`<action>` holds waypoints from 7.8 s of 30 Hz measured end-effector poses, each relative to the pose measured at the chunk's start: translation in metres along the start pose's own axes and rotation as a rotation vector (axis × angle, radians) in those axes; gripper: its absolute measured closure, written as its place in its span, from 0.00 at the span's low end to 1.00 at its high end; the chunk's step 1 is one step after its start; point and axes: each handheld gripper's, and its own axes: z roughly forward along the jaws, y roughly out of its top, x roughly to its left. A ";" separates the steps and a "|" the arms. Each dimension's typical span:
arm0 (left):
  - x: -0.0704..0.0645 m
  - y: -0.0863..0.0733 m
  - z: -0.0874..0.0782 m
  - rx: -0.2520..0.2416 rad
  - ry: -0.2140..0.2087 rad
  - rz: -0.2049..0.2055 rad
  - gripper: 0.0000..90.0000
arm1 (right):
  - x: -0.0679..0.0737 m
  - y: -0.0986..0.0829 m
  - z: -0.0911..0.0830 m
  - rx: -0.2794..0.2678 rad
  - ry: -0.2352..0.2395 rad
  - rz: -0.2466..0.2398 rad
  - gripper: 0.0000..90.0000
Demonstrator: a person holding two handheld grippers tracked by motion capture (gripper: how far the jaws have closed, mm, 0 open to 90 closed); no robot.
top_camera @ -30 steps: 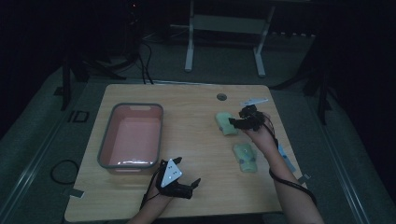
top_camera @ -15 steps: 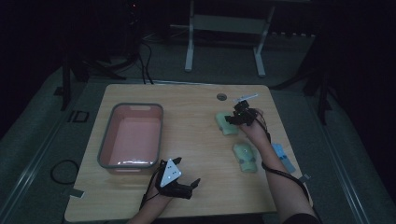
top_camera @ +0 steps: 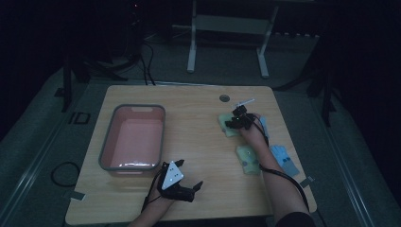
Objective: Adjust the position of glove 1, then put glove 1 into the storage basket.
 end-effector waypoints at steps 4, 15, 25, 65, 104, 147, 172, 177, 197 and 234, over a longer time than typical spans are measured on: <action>0.001 0.000 0.000 -0.002 0.002 -0.009 0.00 | 0.001 -0.004 0.001 -0.016 0.003 -0.016 0.77; 0.000 0.000 0.000 0.001 -0.001 -0.003 0.00 | 0.016 -0.004 -0.016 -0.041 0.013 0.123 0.95; 0.000 0.000 0.000 0.004 0.008 -0.007 0.00 | 0.063 -0.005 -0.075 -0.145 -0.010 0.172 0.95; 0.000 0.000 0.000 -0.004 0.012 0.003 0.00 | 0.183 -0.090 -0.082 -0.039 -0.092 0.238 0.95; 0.001 0.000 0.001 0.006 0.014 -0.017 0.00 | 0.061 -0.129 -0.129 -0.096 -0.110 0.069 0.67; 0.000 0.000 0.001 0.001 0.031 -0.012 0.00 | 0.144 -0.074 -0.173 -0.252 -0.145 0.136 0.95; 0.000 0.000 0.001 0.008 0.023 -0.007 0.00 | 0.189 -0.079 -0.109 -0.131 -0.127 0.140 0.95; 0.000 0.000 0.001 0.008 0.023 -0.006 0.00 | 0.189 -0.087 -0.096 -0.097 -0.109 0.146 0.95; -0.003 0.000 0.000 -0.008 0.007 -0.007 0.00 | 0.177 -0.094 -0.099 -0.100 -0.020 0.083 0.67; -0.017 0.010 0.004 0.216 -0.125 0.007 0.03 | 0.108 -0.093 -0.117 -0.189 0.268 -0.019 0.13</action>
